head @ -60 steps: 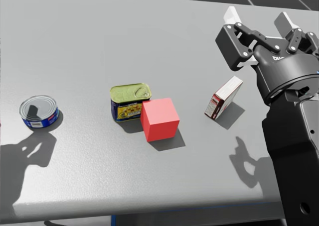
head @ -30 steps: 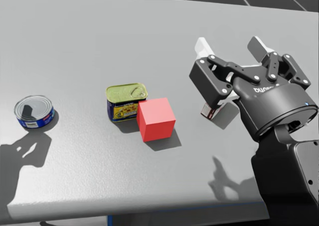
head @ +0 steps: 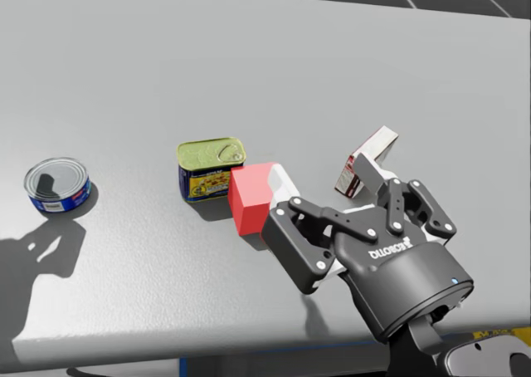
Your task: Find the red cube and pick it up.
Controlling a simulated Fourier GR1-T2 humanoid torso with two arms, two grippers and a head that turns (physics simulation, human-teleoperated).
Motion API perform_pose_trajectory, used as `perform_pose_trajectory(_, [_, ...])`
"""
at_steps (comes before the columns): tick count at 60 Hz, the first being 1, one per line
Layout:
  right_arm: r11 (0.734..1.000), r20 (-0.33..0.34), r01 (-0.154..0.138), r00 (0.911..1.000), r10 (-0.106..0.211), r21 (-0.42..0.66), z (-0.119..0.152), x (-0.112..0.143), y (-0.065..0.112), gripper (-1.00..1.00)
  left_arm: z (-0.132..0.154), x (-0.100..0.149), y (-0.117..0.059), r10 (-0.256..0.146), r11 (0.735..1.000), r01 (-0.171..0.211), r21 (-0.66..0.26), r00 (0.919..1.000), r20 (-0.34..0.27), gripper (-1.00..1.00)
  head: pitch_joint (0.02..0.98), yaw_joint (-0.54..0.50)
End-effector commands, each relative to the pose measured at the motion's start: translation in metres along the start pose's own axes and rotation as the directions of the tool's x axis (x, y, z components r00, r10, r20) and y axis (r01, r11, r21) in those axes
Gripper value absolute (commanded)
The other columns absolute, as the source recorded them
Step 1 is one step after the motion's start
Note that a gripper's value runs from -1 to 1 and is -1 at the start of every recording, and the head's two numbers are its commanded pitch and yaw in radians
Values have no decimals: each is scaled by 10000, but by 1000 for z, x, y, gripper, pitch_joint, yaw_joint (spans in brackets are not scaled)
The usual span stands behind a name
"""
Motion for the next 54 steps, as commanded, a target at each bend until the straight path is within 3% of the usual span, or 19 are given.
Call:
perform_pose_trajectory(1, [9996,-353,178,9992,-171,209,6,-19,12,-1000,0,-2,0,-10,10000,10,-7,10000,-46,-1000,860,-194])
perform_pose_trajectory(14, [9993,-867,352,9957,-337,158,0,-41,22,-1000,0,-2,0,-16,10000,16,-6,10000,-51,-1000,860,-189])
perform_pose_trajectory(17, [9998,-958,188,9952,-181,58,-3,-46,26,-1000,0,-2,0,-16,10000,16,-7,10000,-51,-1000,860,-187])
perform_pose_trajectory(19, [9999,-954,-92,9954,82,-100,-7,-50,28,-1000,0,-2,0,-16,10000,16,-7,10000,-51,-1000,860,-185])
perform_pose_trajectory(27, [9933,-975,-765,9929,679,-871,-20,-56,29,-1000,0,-2,0,-16,10000,16,-6,10000,-51,-1000,861,-181])
perform_pose_trajectory(42, [9834,-1418,-1079,9860,871,-1460,-41,-64,24,-1000,0,-2,0,-16,10000,16,-6,10000,-51,-1000,863,-176])
perform_pose_trajectory(44, [9811,-1475,-1232,9839,1011,-1490,-45,-67,23,-1000,-1,-2,-1,-19,10000,19,9,10000,-74,-1000,864,-176])
perform_pose_trajectory(54, [9814,-1717,-1260,9800,1006,-1445,-58,-74,26,-1000,-1,-2,1,-6,10000,6,29,10000,-72,-1000,865,-172])
